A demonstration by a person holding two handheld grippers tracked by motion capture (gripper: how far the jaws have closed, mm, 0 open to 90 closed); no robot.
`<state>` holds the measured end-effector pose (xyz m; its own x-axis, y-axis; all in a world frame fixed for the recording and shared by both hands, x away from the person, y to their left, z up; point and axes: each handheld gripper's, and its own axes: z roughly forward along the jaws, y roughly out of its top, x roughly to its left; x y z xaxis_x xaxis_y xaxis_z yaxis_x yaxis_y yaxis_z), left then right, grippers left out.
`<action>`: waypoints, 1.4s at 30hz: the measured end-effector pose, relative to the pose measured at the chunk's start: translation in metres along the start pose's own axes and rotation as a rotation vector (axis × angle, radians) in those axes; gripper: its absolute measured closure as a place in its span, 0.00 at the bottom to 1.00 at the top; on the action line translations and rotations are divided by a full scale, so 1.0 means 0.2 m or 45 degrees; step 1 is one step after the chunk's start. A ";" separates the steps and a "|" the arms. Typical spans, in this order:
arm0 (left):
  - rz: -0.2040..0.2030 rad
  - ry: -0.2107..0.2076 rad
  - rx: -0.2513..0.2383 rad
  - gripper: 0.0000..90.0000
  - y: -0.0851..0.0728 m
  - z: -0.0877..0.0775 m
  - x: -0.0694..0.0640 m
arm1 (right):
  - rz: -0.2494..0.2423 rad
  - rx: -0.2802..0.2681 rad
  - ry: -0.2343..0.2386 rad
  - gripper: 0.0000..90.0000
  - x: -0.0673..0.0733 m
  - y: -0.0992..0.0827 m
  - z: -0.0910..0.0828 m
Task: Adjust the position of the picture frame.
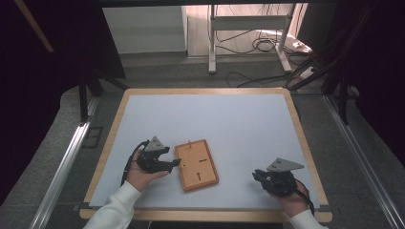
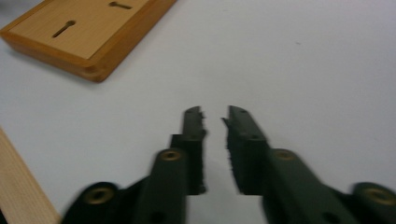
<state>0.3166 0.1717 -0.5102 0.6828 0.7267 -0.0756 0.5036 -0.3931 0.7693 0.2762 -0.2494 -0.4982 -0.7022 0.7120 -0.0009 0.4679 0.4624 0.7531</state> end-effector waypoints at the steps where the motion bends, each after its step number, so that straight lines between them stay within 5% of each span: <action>1: -0.001 0.003 0.000 0.35 0.00 0.00 0.00 | -0.018 0.011 0.030 0.98 0.01 0.01 0.02; 15: -0.016 -0.014 -0.011 0.34 0.00 0.02 0.01 | -0.199 0.102 0.213 1.00 0.27 0.17 0.30; 24: -0.011 -0.005 -0.016 0.34 0.00 0.02 0.02 | -0.214 0.136 0.177 1.00 0.32 0.20 0.38; 42: -0.005 0.016 -0.014 0.34 -0.01 0.01 0.03 | -0.212 0.150 0.185 1.00 0.34 0.19 0.35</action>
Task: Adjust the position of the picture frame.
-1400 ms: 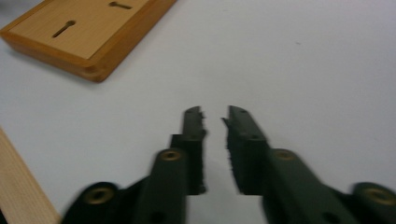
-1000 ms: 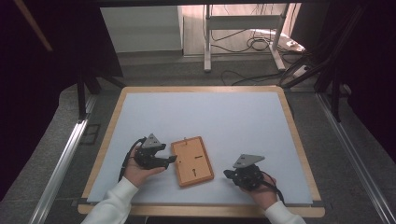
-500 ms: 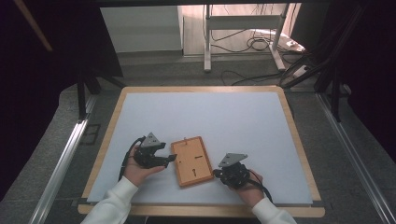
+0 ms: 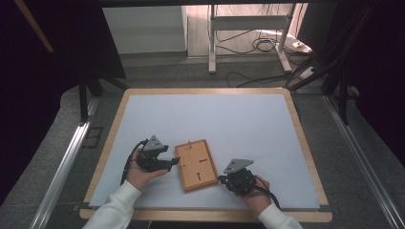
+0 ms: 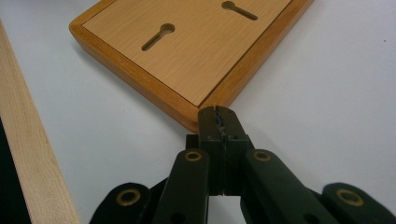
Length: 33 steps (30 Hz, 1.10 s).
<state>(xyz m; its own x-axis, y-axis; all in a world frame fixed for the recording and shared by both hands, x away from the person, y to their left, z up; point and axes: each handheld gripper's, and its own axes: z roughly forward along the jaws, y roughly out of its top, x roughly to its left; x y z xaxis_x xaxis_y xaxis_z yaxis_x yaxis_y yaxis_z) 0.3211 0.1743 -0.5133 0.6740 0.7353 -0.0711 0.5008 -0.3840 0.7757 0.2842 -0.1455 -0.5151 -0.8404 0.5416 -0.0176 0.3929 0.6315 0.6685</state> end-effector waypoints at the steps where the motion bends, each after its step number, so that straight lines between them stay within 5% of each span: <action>1: 0.000 0.000 0.001 0.34 0.00 0.00 0.00 | 0.003 0.002 0.005 1.00 0.00 0.00 0.00; 6: 0.002 -0.002 0.004 0.34 0.00 0.01 0.00 | 0.016 -0.017 0.058 1.00 0.01 0.00 -0.01; 7: 0.001 -0.003 0.005 0.34 0.00 0.01 0.00 | 0.025 -0.011 0.125 1.00 0.02 0.00 0.00; 10: 0.000 0.002 0.001 0.33 0.00 0.00 0.00 | -0.078 -0.015 0.044 1.00 0.10 0.04 0.02; 16: 0.001 -0.001 0.000 0.33 0.00 0.00 0.00 | 0.012 -0.033 -0.042 1.00 -0.01 0.01 -0.01; 33: 0.003 -0.002 0.003 0.33 0.00 0.01 -0.01 | 0.038 -0.022 0.000 1.00 0.02 0.01 0.02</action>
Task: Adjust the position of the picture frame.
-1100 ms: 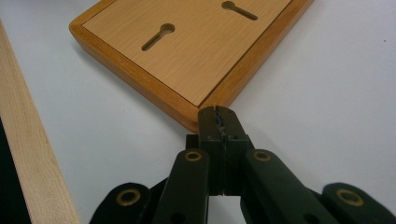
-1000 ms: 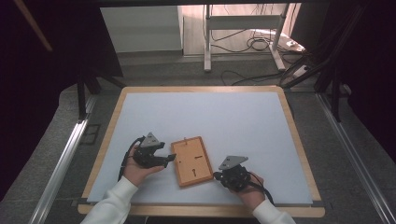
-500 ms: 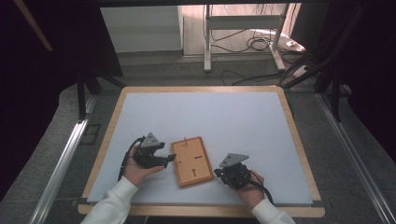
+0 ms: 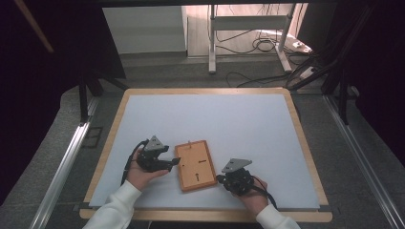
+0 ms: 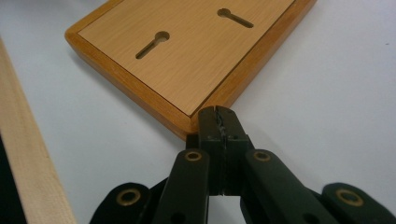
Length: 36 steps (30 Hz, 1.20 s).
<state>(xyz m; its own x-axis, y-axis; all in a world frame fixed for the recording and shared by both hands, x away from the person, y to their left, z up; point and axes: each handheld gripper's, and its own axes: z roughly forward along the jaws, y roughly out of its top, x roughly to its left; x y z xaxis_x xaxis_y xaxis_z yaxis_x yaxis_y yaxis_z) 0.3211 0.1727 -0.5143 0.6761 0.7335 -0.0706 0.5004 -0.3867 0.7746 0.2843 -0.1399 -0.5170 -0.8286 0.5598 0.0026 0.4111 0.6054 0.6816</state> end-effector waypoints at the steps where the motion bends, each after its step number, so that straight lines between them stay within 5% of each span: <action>1: 0.000 0.000 0.000 0.33 0.00 0.00 0.00 | 0.003 -0.006 0.009 1.00 0.01 0.00 0.00; 19: 0.000 -0.001 0.000 0.34 0.00 0.00 0.00 | -0.019 -0.030 0.149 1.00 0.14 0.03 0.07; 24: 0.001 0.000 -0.006 0.34 0.00 -0.01 0.01 | -0.054 -0.037 0.120 1.00 0.14 0.03 0.07; 36: -0.006 0.005 -0.009 0.34 0.00 -0.01 0.01 | 0.052 -0.114 0.009 1.00 -0.03 -0.06 -0.09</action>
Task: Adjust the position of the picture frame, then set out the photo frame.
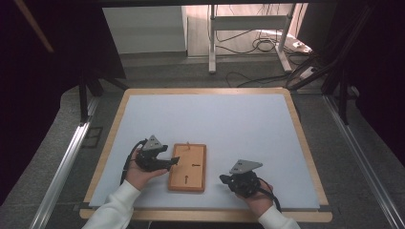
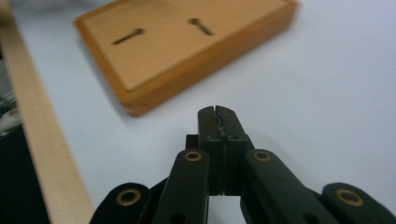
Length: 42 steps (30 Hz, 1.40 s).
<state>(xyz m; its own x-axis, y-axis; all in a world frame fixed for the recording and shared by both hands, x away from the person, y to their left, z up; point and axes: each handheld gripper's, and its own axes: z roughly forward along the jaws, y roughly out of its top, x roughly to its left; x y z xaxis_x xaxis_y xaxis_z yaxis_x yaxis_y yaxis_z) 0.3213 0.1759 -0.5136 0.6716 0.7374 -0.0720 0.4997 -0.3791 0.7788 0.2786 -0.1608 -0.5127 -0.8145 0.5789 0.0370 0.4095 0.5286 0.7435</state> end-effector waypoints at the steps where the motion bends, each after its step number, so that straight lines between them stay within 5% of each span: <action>1: 0.000 -0.002 0.002 0.34 0.00 0.00 0.00 | 0.007 0.000 -0.006 1.00 -0.01 0.00 -0.01; 7: 0.009 0.001 -0.002 0.34 0.00 0.00 -0.01 | 0.031 0.007 -0.016 0.94 -0.05 -0.02 -0.01; 11: 0.004 0.004 -0.011 0.34 0.00 0.00 0.00 | 0.041 -0.006 -0.009 0.64 -0.05 -0.02 -0.01; 19: 0.027 -0.034 -0.020 0.35 0.00 0.00 0.00 | 0.061 -0.070 -0.062 0.37 -0.05 -0.02 -0.02; 42: 0.146 -0.175 -0.028 0.37 0.16 0.16 0.03 | 0.054 -0.042 -0.010 0.32 -0.02 -0.01 0.01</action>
<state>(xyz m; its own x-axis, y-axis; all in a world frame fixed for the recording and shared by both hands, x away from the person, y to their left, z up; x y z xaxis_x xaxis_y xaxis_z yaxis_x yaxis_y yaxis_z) 0.3595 0.1491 -0.5090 0.7925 0.6063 -0.0653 0.4048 -0.4429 0.8000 0.2823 -0.1637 -0.5167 -0.7933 0.6054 0.0640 0.4301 0.4829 0.7628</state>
